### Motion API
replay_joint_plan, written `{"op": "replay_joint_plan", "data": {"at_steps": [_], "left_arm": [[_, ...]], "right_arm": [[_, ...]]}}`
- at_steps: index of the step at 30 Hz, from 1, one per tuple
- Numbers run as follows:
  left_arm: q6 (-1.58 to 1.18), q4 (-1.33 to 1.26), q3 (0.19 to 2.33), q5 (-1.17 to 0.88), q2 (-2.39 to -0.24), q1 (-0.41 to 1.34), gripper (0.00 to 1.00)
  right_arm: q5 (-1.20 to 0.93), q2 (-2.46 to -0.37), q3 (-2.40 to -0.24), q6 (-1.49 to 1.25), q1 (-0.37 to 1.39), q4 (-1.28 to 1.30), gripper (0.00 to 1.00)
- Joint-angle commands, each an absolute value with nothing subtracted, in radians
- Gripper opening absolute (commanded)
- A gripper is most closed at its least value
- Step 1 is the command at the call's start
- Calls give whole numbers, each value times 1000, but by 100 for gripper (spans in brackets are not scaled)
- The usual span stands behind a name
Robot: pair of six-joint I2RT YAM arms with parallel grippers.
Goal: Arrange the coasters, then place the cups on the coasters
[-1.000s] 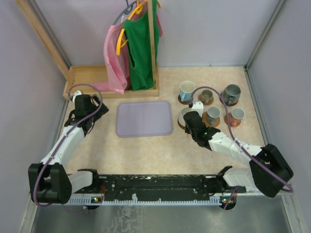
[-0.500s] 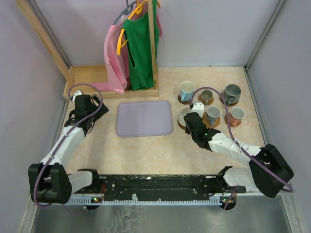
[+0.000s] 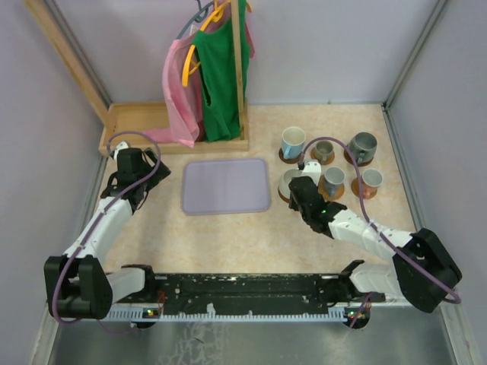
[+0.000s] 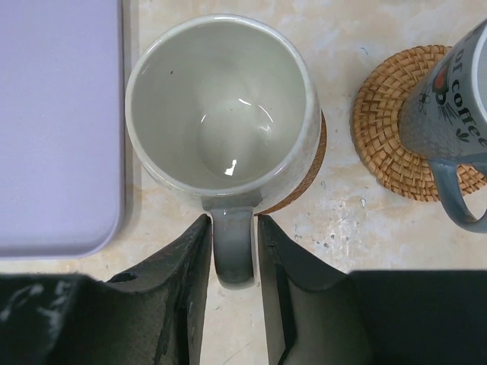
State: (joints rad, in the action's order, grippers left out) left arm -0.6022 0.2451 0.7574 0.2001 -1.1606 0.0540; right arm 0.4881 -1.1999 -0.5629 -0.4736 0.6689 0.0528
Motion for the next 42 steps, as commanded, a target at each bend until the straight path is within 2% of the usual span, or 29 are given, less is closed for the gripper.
{"op": "replay_joint_plan", "data": {"at_steps": [1, 10, 11, 15, 21, 27, 42], "left_arm": [[-596, 225, 754, 192, -1157, 46, 100], [-570, 236, 767, 200, -1145, 47, 100], [-562, 238, 774, 201, -1143, 47, 100], [-540, 242, 789, 188, -1134, 47, 100], [-542, 258, 806, 155, -1114, 46, 100], [-532, 302, 832, 139, -1071, 50, 100], [-488, 445, 880, 178, -966, 126, 100]], "right_arm": [[520, -1169, -589, -491, 661, 23, 33], [539, -1133, -635, -481, 661, 90, 39], [544, -1122, -647, -474, 661, 104, 57], [550, -1082, -709, -444, 661, 159, 66], [537, -1074, -800, -401, 661, 205, 70], [504, -1087, -859, -377, 661, 219, 78], [488, -1079, -871, -368, 662, 243, 81]]}}
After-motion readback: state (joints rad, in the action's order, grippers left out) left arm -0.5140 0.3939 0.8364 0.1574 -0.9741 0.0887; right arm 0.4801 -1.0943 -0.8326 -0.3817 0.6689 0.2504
